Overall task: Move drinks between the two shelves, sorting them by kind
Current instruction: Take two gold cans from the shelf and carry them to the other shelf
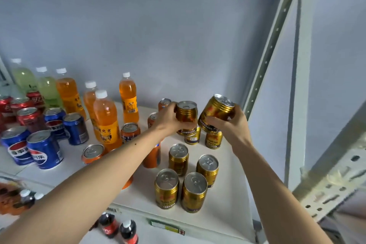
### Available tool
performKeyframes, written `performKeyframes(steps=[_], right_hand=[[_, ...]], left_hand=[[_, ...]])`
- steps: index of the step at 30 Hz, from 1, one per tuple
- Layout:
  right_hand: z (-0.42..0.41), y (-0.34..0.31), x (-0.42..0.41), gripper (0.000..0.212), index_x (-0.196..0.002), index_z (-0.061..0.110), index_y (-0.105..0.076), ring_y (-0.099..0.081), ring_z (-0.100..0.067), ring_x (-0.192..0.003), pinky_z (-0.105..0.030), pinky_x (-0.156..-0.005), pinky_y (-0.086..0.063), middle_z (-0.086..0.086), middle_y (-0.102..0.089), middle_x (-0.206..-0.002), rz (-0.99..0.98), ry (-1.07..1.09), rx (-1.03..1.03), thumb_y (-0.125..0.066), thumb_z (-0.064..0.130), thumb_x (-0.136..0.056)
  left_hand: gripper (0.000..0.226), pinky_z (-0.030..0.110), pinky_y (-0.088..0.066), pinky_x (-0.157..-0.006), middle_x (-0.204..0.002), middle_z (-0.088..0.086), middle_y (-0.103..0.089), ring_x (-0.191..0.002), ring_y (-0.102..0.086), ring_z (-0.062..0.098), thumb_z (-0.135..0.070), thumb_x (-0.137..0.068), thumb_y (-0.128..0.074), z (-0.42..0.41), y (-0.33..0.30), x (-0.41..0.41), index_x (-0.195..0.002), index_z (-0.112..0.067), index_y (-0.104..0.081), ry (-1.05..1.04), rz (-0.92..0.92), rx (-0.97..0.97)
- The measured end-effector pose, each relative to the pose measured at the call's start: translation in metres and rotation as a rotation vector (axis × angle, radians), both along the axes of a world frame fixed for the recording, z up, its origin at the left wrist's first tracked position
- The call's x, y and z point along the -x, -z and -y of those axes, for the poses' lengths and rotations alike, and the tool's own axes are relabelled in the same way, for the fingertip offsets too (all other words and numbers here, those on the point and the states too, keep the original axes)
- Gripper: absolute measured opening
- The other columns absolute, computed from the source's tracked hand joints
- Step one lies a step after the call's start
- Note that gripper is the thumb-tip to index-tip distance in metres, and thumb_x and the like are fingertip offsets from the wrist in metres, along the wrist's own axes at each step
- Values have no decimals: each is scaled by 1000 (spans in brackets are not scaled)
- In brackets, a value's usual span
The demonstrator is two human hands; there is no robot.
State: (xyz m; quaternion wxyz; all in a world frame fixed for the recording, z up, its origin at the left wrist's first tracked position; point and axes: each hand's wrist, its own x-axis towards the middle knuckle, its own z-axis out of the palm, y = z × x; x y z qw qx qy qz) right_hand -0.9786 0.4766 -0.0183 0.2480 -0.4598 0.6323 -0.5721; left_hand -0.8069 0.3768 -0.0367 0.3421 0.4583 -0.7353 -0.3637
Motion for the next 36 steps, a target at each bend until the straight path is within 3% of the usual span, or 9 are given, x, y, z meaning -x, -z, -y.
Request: performKeyframes(steps=[5, 10, 13, 15, 17, 20, 24, 31, 36], right_hand=[[15, 24, 15, 76, -118, 19, -50, -63, -18, -94, -42, -82, -56, 0, -64, -102, -16, 98, -97, -84, 30, -51], [27, 51, 22, 76, -119, 22, -46, -61, -20, -97, -47, -85, -56, 2, -60, -102, 9, 150, -209, -87, 20, -56], [33, 68, 24, 78, -118, 27, -46, -61, -21, -98, -50, -85, -56, 0, -62, -107, 24, 148, -267, -87, 25, -52], [36, 77, 24, 76, -119, 26, -45, -61, -22, -100, -50, -86, -55, -2, -61, -111, 17, 145, -299, -87, 26, -55], [38, 83, 23, 77, -122, 24, -45, -60, -24, -102, -50, -88, -55, -2, -60, -113, 15, 133, -341, -86, 29, -58], [42, 90, 23, 79, -123, 26, -44, -60, -25, -103, -51, -88, -54, -2, -60, -113, 22, 114, -404, -85, 34, -56], [47, 95, 24, 72, -122, 27, -41, -58, -25, -102, -48, -88, -54, -1, -57, -111, -20, 122, -466, -85, 25, -64], [49, 104, 26, 79, -129, 26, -41, -56, -24, -102, -44, -86, -55, 0, -54, -110, -80, 106, -538, -84, 15, -65], [49, 100, 27, 81, -131, 26, -41, -55, -24, -103, -35, -77, -54, -1, -53, -114, -68, 79, -541, -85, 13, -64]], left_hand=[[74, 15, -41, -65, -103, -6, -63, -94, -59, 12, -33, -55, -93, 27, 15, 7, -116, -15, -55, 9, 78, -38], [78, 30, -54, -83, -109, -1, -70, -98, -65, 16, -42, -48, -92, 43, 28, 10, -114, -16, -60, 30, 189, -58], [60, 33, -56, -84, -105, -1, -72, -94, -66, 15, -42, -53, -91, 46, 33, 11, -102, -19, -65, 61, 261, -54], [42, 32, -56, -82, -101, 1, -73, -90, -67, 16, -39, -58, -89, 47, 37, 13, -85, -23, -61, 86, 315, -52], [39, 29, -55, -76, -98, 2, -71, -87, -66, 16, -39, -62, -88, 48, 40, 15, -81, -24, -57, 106, 354, -74], [54, 27, -52, -71, -100, 2, -69, -87, -64, 17, -47, -62, -86, 52, 49, 18, -96, -15, -60, 117, 425, -100], [69, 32, -53, -82, -109, 6, -66, -97, -62, 21, -50, -64, -83, 55, 57, 21, -113, -10, -57, 133, 492, -141], [68, 41, -53, -91, -111, 6, -66, -102, -62, 23, -41, -62, -87, 59, 63, 25, -115, -10, -57, 203, 518, -195], [60, 40, -58, -82, -100, 7, -70, -91, -67, 21, -45, -61, -86, 66, 59, 24, -104, -11, -62, 234, 533, -246]])
